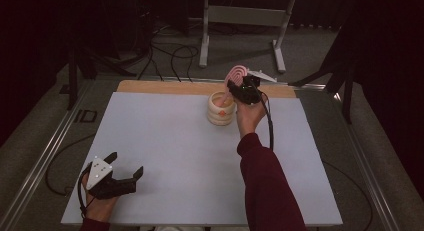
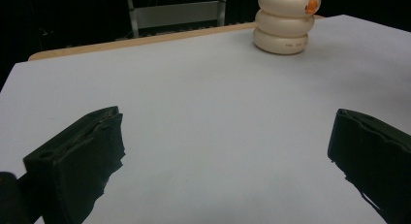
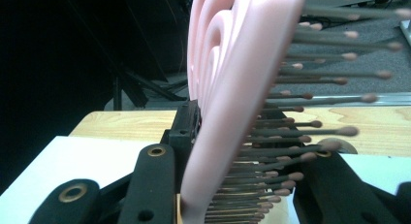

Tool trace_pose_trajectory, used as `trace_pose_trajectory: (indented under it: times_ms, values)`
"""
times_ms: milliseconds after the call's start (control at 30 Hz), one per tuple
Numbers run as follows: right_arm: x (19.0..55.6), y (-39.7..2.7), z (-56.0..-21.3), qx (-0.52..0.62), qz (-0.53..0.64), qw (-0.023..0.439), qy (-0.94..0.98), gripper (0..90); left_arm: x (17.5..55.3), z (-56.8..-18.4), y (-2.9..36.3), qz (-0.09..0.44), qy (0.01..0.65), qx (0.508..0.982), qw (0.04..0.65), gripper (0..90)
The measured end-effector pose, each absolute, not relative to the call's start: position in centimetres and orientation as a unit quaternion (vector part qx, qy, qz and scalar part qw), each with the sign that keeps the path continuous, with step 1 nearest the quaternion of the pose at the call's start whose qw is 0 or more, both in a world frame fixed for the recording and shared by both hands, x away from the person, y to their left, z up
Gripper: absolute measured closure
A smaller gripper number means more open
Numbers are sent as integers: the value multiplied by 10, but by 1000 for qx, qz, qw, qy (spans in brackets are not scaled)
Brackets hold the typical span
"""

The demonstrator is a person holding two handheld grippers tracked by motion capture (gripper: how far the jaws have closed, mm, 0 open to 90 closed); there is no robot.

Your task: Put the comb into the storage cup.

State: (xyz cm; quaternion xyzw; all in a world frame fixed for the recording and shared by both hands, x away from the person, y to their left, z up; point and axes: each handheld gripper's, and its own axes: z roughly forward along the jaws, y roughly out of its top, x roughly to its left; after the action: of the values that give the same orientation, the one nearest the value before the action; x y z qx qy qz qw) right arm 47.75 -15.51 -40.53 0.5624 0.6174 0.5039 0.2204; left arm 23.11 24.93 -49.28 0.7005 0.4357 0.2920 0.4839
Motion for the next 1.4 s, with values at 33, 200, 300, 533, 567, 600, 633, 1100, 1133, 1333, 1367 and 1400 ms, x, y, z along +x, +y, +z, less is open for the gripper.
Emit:
trace_pose_trajectory:
  times_ms: [33, 200, 300, 533, 567, 600, 633, 1100, 1133, 1333, 1367, 1400]
  values:
    - [478, -155, -406, 564, 504, 219, 616, 640, 231, -493, 249, 292, 436, 700, 484, 1]
    - [479, -152, -408, 564, 502, 215, 620, 640, 231, -493, 249, 292, 436, 701, 484, 1]
    - [479, -150, -410, 564, 500, 215, 621, 640, 231, -493, 249, 292, 437, 700, 484, 1]
    - [480, -149, -412, 563, 497, 216, 624, 640, 230, -493, 250, 292, 437, 699, 484, 1]
    - [480, -150, -412, 563, 495, 218, 625, 639, 230, -493, 250, 292, 437, 700, 483, 1]
    - [480, -150, -412, 563, 495, 218, 625, 639, 230, -493, 250, 292, 437, 700, 483, 1]
    - [480, -150, -412, 562, 493, 220, 627, 639, 230, -494, 250, 292, 437, 702, 481, 1]
    - [481, -145, -420, 564, 485, 216, 632, 639, 231, -494, 250, 292, 437, 702, 481, 1]
    - [481, -144, -420, 564, 486, 216, 631, 639, 231, -494, 250, 292, 437, 702, 481, 1]
    - [481, -142, -422, 563, 484, 216, 634, 639, 231, -494, 249, 291, 437, 702, 481, 1]
    - [481, -142, -422, 564, 485, 215, 633, 639, 231, -494, 249, 291, 437, 702, 481, 1]
    - [481, -142, -423, 563, 485, 215, 633, 639, 231, -494, 249, 291, 437, 702, 481, 1]
